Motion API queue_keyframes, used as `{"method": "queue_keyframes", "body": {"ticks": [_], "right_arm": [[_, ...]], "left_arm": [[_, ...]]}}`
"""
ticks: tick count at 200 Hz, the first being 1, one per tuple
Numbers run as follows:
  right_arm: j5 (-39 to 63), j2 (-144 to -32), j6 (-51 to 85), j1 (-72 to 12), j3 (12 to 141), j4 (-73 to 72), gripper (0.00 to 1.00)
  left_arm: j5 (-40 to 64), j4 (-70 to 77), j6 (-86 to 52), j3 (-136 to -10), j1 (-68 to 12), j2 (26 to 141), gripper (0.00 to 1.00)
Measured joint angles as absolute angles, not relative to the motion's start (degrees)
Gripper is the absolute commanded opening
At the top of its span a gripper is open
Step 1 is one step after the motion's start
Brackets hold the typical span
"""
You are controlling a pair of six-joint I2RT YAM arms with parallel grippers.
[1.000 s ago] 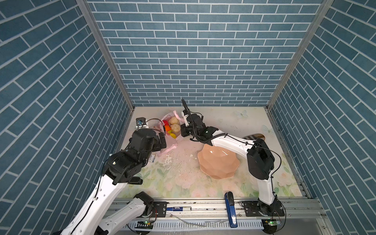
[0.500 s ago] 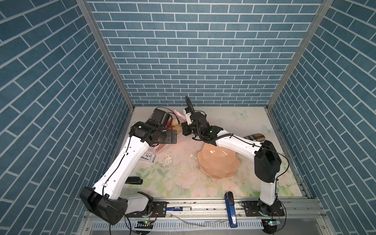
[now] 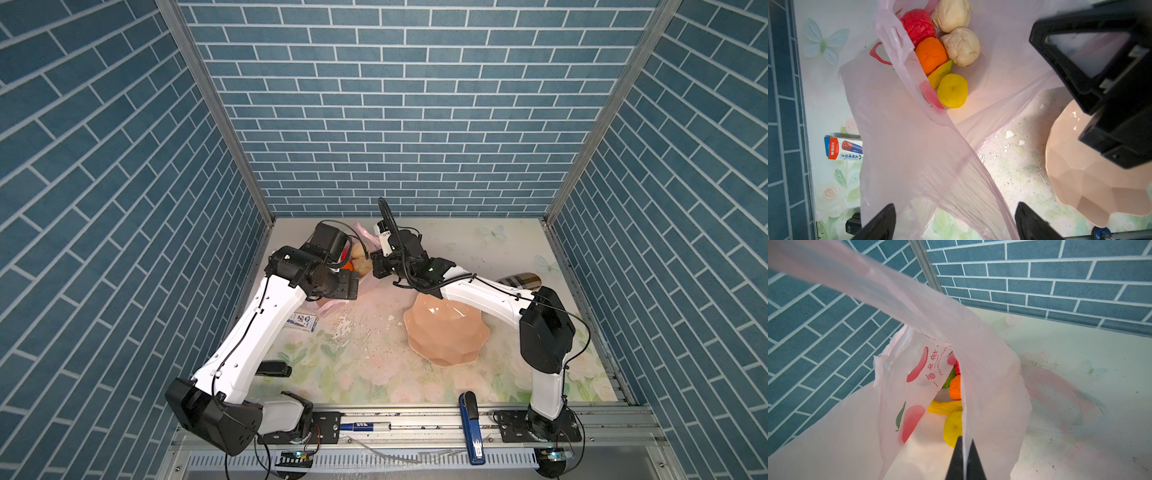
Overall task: Take fruits out of the plastic bag
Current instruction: Spread open the plastic bag at the middle-left of the table.
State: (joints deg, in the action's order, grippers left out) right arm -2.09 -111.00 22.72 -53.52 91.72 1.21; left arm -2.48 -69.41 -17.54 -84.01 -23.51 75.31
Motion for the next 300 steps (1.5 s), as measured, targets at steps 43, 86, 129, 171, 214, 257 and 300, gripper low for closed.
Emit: {"method": "queue_keyframes", "body": {"ticks": [43,86,129,171,214,257,300], "right_arm": [[-2.1,-111.0,23.0,-53.5,91.7,1.2,0.04],[-2.1,-111.1,23.6,-53.5,91.7,1.2,0.04],[-2.1,-111.3,23.7,-53.5,91.7,1.2,0.05],[-2.1,-111.5,23.7,-53.5,91.7,1.2,0.05],[-2.1,-111.7,24.0,-53.5,91.7,1.2,0.05],[-2.1,-111.8,24.2,-53.5,91.7,0.9,0.05],[-2.1,-111.9,24.2,-53.5,91.7,0.8,0.05]], "left_arm": [[1.2,-69.1,-15.4,-81.7,-23.5,73.7,0.90],[5.9,-67.0,-12.9,-80.6,-23.5,72.9,0.91],[7.4,-66.8,-10.6,-80.6,-23.5,73.0,0.88],[4.8,-67.4,-9.5,-79.1,-23.5,73.0,0.82],[2.2,-67.9,-8.9,-77.5,-23.6,73.0,0.72],[-1.0,-66.8,-9.5,-75.1,-23.6,72.2,0.39],[-5.6,-62.7,-11.9,-72.3,-23.6,67.0,0.17]]}}
